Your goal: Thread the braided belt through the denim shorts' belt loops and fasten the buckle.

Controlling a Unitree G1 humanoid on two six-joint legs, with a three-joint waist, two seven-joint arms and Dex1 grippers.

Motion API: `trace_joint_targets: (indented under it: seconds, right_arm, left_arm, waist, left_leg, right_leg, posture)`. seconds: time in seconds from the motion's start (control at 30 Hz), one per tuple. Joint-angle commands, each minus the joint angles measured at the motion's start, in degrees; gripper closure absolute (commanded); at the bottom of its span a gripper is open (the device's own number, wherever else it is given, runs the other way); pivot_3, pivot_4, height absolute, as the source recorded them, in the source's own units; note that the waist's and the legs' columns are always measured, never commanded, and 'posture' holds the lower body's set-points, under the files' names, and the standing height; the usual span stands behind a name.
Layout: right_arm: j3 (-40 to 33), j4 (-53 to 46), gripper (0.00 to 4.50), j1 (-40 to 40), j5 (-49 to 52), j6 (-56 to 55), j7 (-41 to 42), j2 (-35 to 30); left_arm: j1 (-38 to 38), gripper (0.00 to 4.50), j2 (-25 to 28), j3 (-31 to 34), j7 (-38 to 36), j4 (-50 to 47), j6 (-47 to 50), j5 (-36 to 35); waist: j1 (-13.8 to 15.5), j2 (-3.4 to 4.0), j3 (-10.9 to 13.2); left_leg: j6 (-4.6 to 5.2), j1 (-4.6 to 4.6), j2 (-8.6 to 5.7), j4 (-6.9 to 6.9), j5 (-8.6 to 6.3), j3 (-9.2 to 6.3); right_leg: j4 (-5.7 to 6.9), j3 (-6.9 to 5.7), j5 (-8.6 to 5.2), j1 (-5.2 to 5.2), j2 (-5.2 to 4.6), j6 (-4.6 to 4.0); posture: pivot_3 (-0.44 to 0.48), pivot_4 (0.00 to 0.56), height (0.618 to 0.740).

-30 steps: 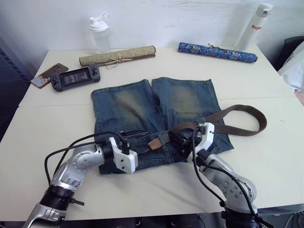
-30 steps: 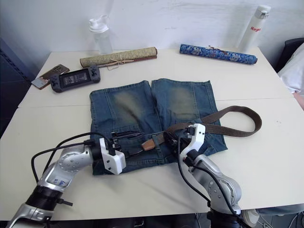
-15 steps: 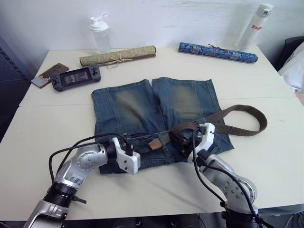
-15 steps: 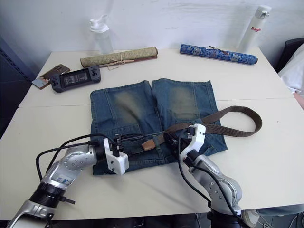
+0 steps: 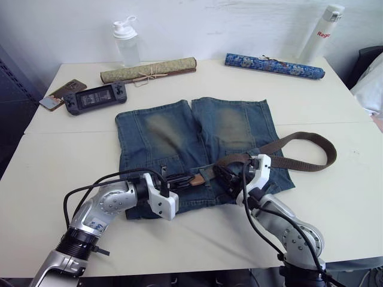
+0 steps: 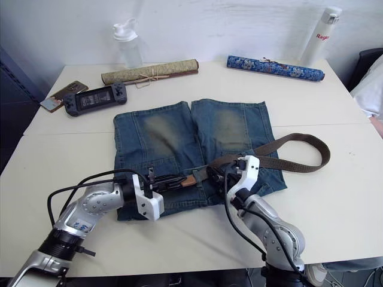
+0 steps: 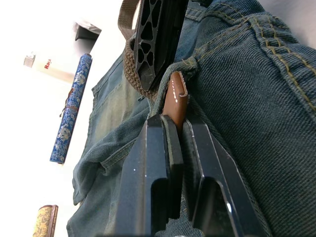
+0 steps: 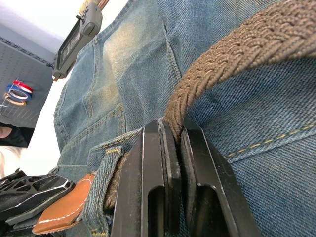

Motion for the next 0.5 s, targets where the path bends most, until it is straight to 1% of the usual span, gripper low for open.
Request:
trace_joint_targets:
  seconds: [0.03,0.1,0.13,0.17,0.2,0.23,0.33,0.4,0.47,0.5]
  right_arm:
    - [-2.80,-3.01,3.52,-0.71,6.59,0.30,-2.76,0.91]
    - [-4.58,-4.90,2.69,-0.56,10.84,0.72,-5.08,-0.16]
    - [-5.37,-5.86,1.97,-0.24,13.00,0.90,-5.98,-1.13]
    - [-6.26,-6.86,1.50,0.34,15.22,1.07,-6.54,-2.35]
    - [-7.55,-8.34,1.32,1.31,16.85,1.38,-6.42,-4.69]
    - [-8.41,-9.68,1.32,2.17,17.86,1.67,-5.85,-7.14]
    - [-7.33,-18.02,1.32,5.95,11.42,2.10,4.56,-21.73]
    - [-4.13,-21.47,1.32,8.30,4.38,-0.37,11.05,-30.49]
    - [-0.15,-23.32,1.32,10.57,-3.30,-3.45,15.77,-37.26]
    - [1.62,-23.80,1.32,11.61,-6.72,-5.09,17.74,-39.65]
  left_arm:
    - [-0.62,4.50,0.82,0.17,1.42,-0.53,-1.42,0.40]
    - [-0.58,4.50,0.98,0.13,1.58,-0.61,-1.47,0.62]
    - [-0.57,4.50,1.04,0.07,1.67,-0.66,-1.45,0.68]
    - [-0.54,4.50,1.04,0.07,1.77,-0.68,-1.35,0.61]
    - [-0.52,4.50,1.07,0.04,1.82,-0.67,-1.32,0.60]
    - [-0.52,4.50,1.08,0.02,1.85,-0.65,-1.28,0.58]
    - [-0.66,4.50,1.07,-0.14,1.67,-0.43,-1.07,0.17]
    - [-0.79,4.50,1.09,-0.26,1.63,-0.27,-1.10,-0.04]
    - [-0.90,4.50,1.11,-0.41,1.54,-0.12,-1.21,-0.19]
    - [-0.95,4.50,1.12,-0.45,1.53,-0.06,-1.24,-0.21]
  waist:
    - [0.00,0.00,0.00]
    - [0.00,0.00,0.00]
    - [0.00,0.00,0.00]
    - [0.01,0.00,0.00]
    - [0.01,0.00,0.00]
    - [0.05,0.00,0.00]
    - [0.22,0.02,0.02]
    - [0.16,0.01,0.02]
    - [0.04,-0.05,-0.02]
    - [0.13,-0.06,-0.02]
  left_leg:
    - [0.00,0.00,0.00,0.00,0.00,0.00]
    - [0.00,0.00,0.00,0.00,0.00,0.00]
    - [0.00,0.00,0.00,0.00,0.00,0.00]
    - [0.01,0.00,0.00,0.00,-0.01,0.00]
    - [0.02,0.00,0.00,0.00,-0.01,0.00]
    - [0.05,0.00,0.00,0.01,-0.03,0.00]
    - [0.17,-0.04,-0.05,0.06,-0.10,0.02]
    - [0.25,-0.03,-0.05,0.07,-0.15,0.12]
    - [0.38,0.06,0.01,0.03,-0.26,0.15]
    - [0.32,0.10,0.10,0.05,-0.29,0.15]
  right_leg:
    - [0.00,0.00,0.00,0.00,0.00,0.00]
    - [0.00,0.00,0.00,0.00,0.00,0.00]
    - [0.00,0.01,0.00,0.00,0.00,0.00]
    - [0.00,0.02,0.00,0.00,-0.01,0.00]
    - [-0.01,0.02,0.00,0.00,-0.01,0.00]
    - [-0.02,0.03,0.00,0.01,-0.03,0.00]
    - [-0.04,0.05,0.00,0.00,-0.07,0.02]
    - [-0.19,0.11,0.01,0.00,-0.09,0.05]
    - [-0.33,0.15,0.01,0.02,-0.06,0.05]
    - [-0.33,0.14,0.00,0.04,0.01,0.04]
  posture:
    - [0.000,0.150,0.717]
    - [0.000,0.150,0.717]
    - [0.000,0.150,0.717]
    - [0.000,0.150,0.717]
    - [0.000,0.150,0.717]
    - [0.000,0.150,0.717]
    - [0.000,0.150,0.717]
    - [0.000,0.150,0.717]
    - [0.000,0.150,0.717]
    - [0.000,0.150,0.717]
